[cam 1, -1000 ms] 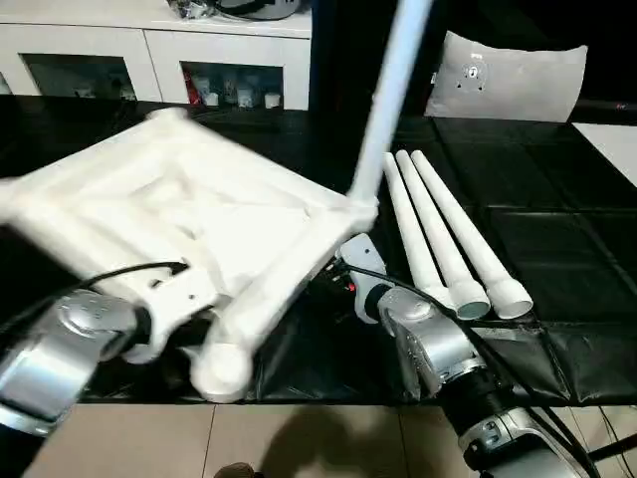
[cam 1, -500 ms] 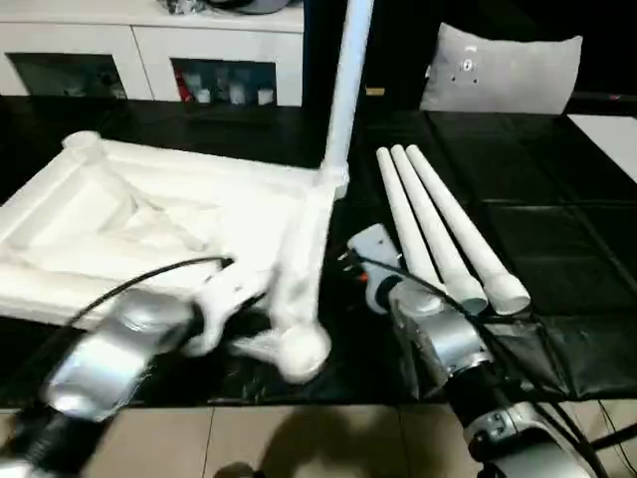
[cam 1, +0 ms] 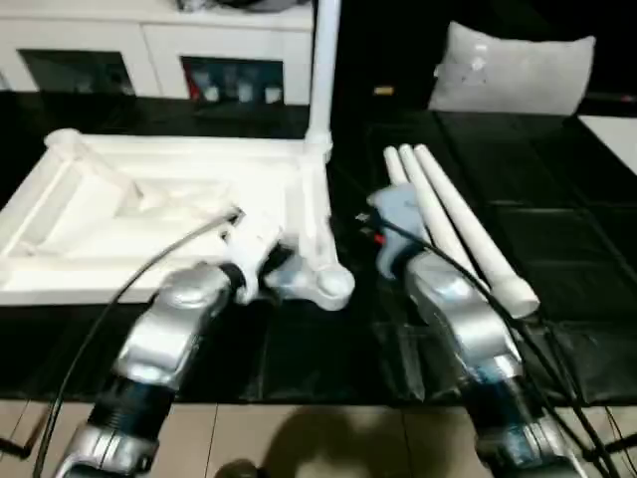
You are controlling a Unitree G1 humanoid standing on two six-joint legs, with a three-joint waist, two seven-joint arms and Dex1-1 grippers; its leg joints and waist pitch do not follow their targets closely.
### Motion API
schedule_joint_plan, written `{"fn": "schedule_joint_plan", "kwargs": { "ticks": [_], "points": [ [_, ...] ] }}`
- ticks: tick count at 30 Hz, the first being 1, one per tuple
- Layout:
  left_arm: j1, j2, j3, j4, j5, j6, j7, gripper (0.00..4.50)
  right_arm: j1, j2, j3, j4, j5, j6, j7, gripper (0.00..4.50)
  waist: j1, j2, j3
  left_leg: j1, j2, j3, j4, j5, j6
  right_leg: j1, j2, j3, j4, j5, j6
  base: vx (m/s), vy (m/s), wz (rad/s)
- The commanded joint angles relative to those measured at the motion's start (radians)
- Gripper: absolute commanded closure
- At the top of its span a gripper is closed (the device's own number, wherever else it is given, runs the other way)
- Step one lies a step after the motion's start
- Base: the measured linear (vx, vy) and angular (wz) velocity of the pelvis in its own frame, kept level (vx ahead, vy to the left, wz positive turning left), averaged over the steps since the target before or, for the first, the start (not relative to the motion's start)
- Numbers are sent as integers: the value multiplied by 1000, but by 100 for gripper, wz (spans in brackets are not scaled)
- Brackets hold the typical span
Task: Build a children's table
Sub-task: Rotate table base
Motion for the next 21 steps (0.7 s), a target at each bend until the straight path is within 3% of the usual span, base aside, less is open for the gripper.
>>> {"fn": "schedule_joint_plan", "kwargs": {
  "ticks": [1,2,3,4,6,7,10,13,17,21],
  "points": [
    [47,-31,38,-93,-46,10,47,386,42,-17,-21,-101,20,17,-4,0,-1,2,-63,14,66,-12,-73,-100,17,50,-86,53,-67,101,-196,0,0,0],
    [65,-43,50,-120,-57,12,62,377,60,-22,-22,-125,24,17,0,0,1,2,-63,14,66,-11,-72,-107,19,49,-87,53,-68,88,-195,0,0,0],
    [84,-52,56,-145,-64,9,72,370,89,-21,-26,-159,30,35,-1,0,-2,3,-56,13,63,-9,-76,-146,17,45,-84,54,-79,5,-180,0,0,0],
    [84,-52,56,-145,-64,9,72,370,89,-21,-26,-159,30,35,-1,0,-2,3,-56,13,63,-9,-76,-146,17,45,-84,54,-79,5,-180,0,0,0],
    [141,-131,110,-184,-67,-94,180,342,161,-2,-43,-223,62,37,-6,0,-4,5,-50,13,63,-12,-80,-214,2,40,-86,58,-94,-131,-152,0,0,0],
    [149,-142,117,-189,-64,-104,196,342,173,0,-43,-237,69,39,-4,0,-7,0,-47,12,65,-12,-83,-238,-4,39,-85,58,-100,-172,-138,0,0,0],
    [172,-170,131,-198,-41,-121,249,319,209,12,-51,-272,102,51,1,0,-7,-2,-50,12,61,-14,-83,-239,-4,35,-81,58,-102,-200,-101,0,0,0],
    [199,-170,121,-232,-40,-51,257,296,244,36,-68,-303,121,76,-33,0,-10,-1,-50,11,61,-15,-84,-226,-10,32,-79,58,-99,-185,-90,0,0,0],
    [211,-164,113,-253,-40,-82,254,261,245,50,-84,-310,122,98,-58,0,-9,2,-52,11,59,-15,-83,-206,-14,31,-77,58,-96,-129,-97,0,0,0],
    [199,-159,115,-232,-17,-83,284,235,242,39,-81,-306,118,116,-69,0,-8,6,-57,10,59,-15,-78,-153,-10,37,-75,55,-86,-15,-109,0,0,0]
  ]
}}
